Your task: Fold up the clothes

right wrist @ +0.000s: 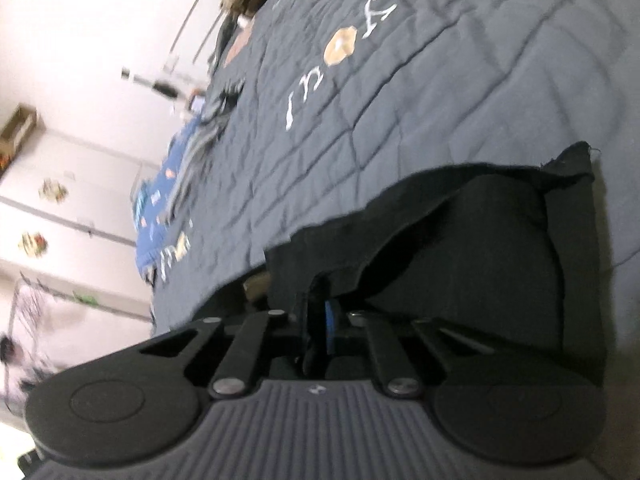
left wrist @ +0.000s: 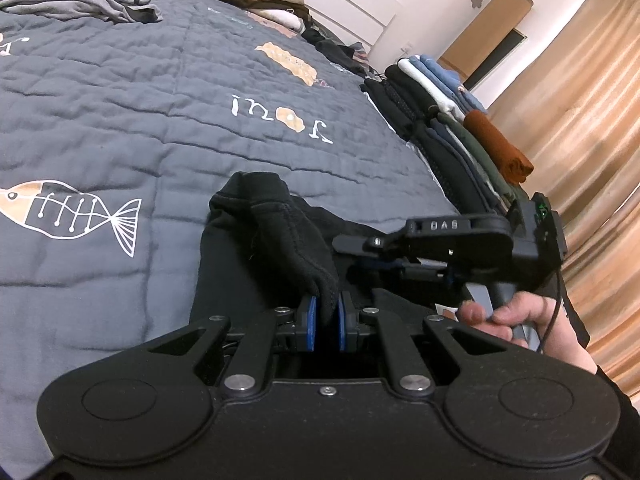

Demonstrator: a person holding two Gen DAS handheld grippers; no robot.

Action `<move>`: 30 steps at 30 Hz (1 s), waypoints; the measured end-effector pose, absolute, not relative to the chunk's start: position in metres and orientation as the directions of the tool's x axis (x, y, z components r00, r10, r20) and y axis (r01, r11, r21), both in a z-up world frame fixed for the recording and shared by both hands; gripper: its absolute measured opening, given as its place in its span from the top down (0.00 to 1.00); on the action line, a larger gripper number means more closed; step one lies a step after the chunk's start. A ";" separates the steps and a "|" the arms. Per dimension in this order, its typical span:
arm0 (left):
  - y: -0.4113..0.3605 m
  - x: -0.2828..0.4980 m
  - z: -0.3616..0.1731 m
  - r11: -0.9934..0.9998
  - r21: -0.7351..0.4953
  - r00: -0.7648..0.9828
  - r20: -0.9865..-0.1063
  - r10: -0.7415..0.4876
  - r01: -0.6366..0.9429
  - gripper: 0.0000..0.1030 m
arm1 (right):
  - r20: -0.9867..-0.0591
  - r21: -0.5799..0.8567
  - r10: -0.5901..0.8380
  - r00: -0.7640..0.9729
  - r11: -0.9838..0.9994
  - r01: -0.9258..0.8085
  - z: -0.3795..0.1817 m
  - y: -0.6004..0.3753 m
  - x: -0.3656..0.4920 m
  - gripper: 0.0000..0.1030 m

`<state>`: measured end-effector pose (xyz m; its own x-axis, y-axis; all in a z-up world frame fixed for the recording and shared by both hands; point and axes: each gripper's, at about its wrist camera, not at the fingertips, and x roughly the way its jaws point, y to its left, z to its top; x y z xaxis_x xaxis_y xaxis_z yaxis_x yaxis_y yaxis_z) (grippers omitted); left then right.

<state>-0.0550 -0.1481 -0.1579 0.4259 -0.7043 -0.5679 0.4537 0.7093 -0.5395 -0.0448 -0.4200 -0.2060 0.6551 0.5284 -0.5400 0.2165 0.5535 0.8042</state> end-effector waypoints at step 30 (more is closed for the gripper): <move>-0.138 -0.059 -0.144 0.685 -0.506 0.415 -0.550 -0.725 0.525 0.90 | -0.579 0.802 0.619 0.532 0.550 0.233 -0.187 -0.413 -0.018 0.58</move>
<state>-0.0593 -0.1379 -0.1436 0.4152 -0.7248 -0.5498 0.5249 0.6845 -0.5059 -0.0185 -0.4125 -0.1867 0.5316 0.6185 -0.5786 0.2328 0.5501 0.8020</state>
